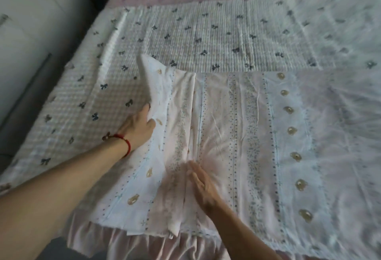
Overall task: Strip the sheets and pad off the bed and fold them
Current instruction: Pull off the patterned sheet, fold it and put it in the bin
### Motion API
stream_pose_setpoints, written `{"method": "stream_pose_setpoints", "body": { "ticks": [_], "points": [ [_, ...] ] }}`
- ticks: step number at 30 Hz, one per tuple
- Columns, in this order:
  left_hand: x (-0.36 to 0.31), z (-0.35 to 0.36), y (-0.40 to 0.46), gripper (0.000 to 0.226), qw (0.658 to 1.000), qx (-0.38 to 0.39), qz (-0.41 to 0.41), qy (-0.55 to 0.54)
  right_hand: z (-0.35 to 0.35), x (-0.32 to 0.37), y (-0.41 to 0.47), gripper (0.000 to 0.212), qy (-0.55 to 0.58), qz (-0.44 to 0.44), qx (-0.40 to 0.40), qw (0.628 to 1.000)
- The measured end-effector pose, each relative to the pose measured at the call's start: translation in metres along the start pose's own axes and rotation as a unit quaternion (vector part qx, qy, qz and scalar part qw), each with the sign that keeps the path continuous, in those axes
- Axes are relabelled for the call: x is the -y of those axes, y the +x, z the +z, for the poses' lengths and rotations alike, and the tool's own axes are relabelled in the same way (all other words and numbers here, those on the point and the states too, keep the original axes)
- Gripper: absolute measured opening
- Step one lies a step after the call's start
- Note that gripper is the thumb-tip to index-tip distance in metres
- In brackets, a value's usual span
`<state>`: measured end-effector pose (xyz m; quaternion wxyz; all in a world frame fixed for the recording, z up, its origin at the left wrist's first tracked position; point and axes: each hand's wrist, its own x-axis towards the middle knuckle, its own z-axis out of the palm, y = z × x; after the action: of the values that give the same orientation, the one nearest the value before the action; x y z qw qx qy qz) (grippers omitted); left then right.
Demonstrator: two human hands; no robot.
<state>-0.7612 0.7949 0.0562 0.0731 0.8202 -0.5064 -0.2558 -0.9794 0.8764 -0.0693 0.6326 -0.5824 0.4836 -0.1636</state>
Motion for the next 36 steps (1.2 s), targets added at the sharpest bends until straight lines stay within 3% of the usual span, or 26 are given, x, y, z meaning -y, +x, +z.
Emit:
{"method": "stream_pose_setpoints", "body": {
  "ticks": [4,8,10,13,16,18,20,24,26,29,33,36],
  "points": [
    [-0.090,0.018,-0.035,0.054,0.997,0.014,0.071,0.016,-0.066,0.025,-0.030,0.040,0.165,0.082,-0.028,0.983],
    [-0.166,0.061,-0.052,0.053,0.993,0.042,0.081,-0.073,-0.135,0.031,-0.056,0.048,0.254,0.106,-0.060,0.960],
    [-0.190,0.093,-0.055,0.054,0.987,0.075,0.079,-0.122,-0.165,0.020,-0.064,0.055,0.243,0.140,-0.081,0.956],
    [-0.172,0.140,-0.061,0.051,0.994,0.085,0.071,-0.022,-0.188,-0.017,-0.065,0.066,0.065,0.200,-0.095,0.973],
    [-0.125,0.171,-0.069,0.057,0.984,0.110,-0.017,0.137,-0.196,-0.051,-0.063,0.036,-0.072,0.202,-0.061,0.975],
    [-0.095,0.177,-0.070,0.060,0.984,0.100,-0.079,0.121,-0.198,-0.049,-0.060,0.029,-0.096,0.180,-0.039,0.978],
    [-0.075,0.177,-0.070,0.066,0.989,0.098,-0.086,0.065,-0.202,-0.041,-0.053,0.033,-0.125,0.180,-0.033,0.975],
    [-0.073,0.174,-0.049,0.075,0.994,0.078,-0.043,0.063,-0.214,-0.012,-0.004,0.026,-0.190,0.145,-0.153,0.959],
    [-0.088,0.173,-0.019,0.075,0.994,0.063,0.001,0.091,-0.218,0.009,0.034,0.044,-0.261,0.059,-0.213,0.940],
    [-0.111,0.170,0.032,0.074,0.989,0.033,0.067,0.128,-0.223,0.034,0.100,0.074,-0.387,-0.040,-0.164,0.907],
    [-0.142,0.155,0.108,0.067,0.981,0.033,0.095,0.168,-0.259,0.022,0.195,0.078,-0.488,-0.075,-0.110,0.863],
    [-0.157,0.144,0.169,0.063,0.977,0.036,0.090,0.190,-0.283,-0.001,0.221,0.080,-0.510,-0.072,-0.145,0.845]
  ]
}}
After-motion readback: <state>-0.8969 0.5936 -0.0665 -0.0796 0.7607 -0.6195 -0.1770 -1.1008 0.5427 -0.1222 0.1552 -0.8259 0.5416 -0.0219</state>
